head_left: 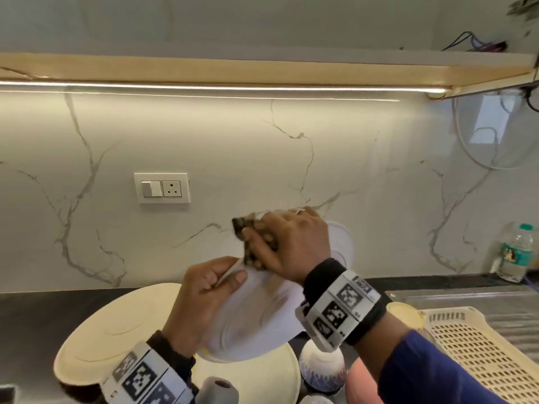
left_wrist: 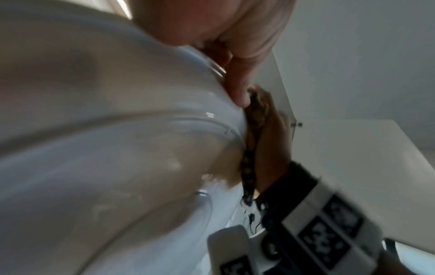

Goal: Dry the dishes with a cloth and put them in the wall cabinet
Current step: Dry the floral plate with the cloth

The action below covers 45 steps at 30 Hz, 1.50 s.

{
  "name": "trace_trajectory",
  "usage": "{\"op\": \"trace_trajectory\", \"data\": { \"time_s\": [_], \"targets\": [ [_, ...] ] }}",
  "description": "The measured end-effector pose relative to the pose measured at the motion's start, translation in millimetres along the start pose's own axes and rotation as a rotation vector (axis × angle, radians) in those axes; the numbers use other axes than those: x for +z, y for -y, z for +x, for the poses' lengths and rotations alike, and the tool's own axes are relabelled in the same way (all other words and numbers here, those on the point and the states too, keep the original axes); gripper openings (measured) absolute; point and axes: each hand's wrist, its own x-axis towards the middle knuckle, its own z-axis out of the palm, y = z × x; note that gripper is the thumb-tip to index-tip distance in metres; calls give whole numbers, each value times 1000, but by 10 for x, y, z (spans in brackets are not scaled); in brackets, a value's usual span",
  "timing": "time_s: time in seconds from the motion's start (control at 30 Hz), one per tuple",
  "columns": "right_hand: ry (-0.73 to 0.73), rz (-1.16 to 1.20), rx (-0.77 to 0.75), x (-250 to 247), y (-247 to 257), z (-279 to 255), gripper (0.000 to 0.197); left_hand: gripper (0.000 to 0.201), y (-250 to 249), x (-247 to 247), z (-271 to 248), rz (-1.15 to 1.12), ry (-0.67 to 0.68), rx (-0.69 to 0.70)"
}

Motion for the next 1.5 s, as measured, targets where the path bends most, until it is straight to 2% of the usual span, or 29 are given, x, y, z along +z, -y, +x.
{"op": "trace_trajectory", "data": {
  "time_s": [0.07, 0.13, 0.17, 0.23, 0.33, 0.4, 0.47, 0.53, 0.57, 0.67, 0.73, 0.8, 0.83, 0.87, 0.93, 0.97, 1.03, 1.1, 1.2, 1.27, 1.3, 1.4, 1.5],
  "targets": [
    [-78, 150, 205, -76, -222, 14, 45, 19, -2, -57, -56, -110, -68, 0],
    [-202, 367, 545, -125, -515, -24, 51, 35, 28, -131, -108, -191, -114, 25],
    [-245, 456, 669, -129, -653, -56, 48, 45, 41, -162, -125, -198, -122, 31],
    [-267, 461, 758, -125, -786, -96, 49, 49, 75, -226, -120, -191, -118, -3],
    [-214, 287, 650, -105, -693, -74, 73, 39, 23, -246, -56, -94, 9, -54],
    [-170, 188, 465, -98, -447, -1, 64, 35, -35, -192, 15, -8, 78, -52],
    [-88, 66, 208, -24, -160, 34, 48, 31, -65, -115, 71, 39, 100, -33],
    [-53, -31, 37, 68, 35, 32, 44, 27, -45, -56, 88, 50, 67, -2],
    [-50, -42, 8, 84, 63, 42, 45, 25, -36, -42, 81, 49, 30, 16],
    [-73, 10, 41, 40, -20, 96, 47, 21, -23, -38, 39, 9, -96, 39],
    [-72, 111, 205, -22, -172, 118, 49, 21, -18, -88, -3, -53, -169, 35],
    [-94, 243, 480, -77, -427, 105, 53, 30, 3, -154, -51, -117, -233, 51],
    [-128, 321, 612, -103, -573, 73, 52, 28, 20, -194, -72, -171, -274, 59],
    [-159, 385, 727, -104, -736, 13, 48, 20, -3, -218, -78, -245, -321, 56],
    [-168, 464, 958, -89, -935, -149, 32, 29, 41, -283, -94, -382, -391, 42],
    [-181, 506, 1083, -61, -995, -249, 29, 23, 57, -309, -95, -438, -401, 36],
    [-271, 647, 1324, -15, -999, -429, 36, 13, 37, -324, -85, -506, -435, 21],
    [-313, 702, 1446, 11, -947, -550, 46, 18, 67, -310, -87, -536, -455, 7],
    [-316, 723, 1548, 78, -900, -726, 60, 21, 71, -288, -126, -562, -467, -15],
    [-297, 790, 1634, 138, -836, -879, 59, 21, 108, -279, -130, -608, -470, -36],
    [-278, 859, 1706, 206, -755, -981, 55, 12, 130, -277, -129, -643, -454, -58],
    [-166, 1183, 1854, 422, -407, -1227, 55, 51, 142, -240, -78, -707, -444, -81],
    [-111, 1294, 1860, 591, -253, -1347, 63, 55, 122, -205, -126, -625, -405, -52]
  ]
}}
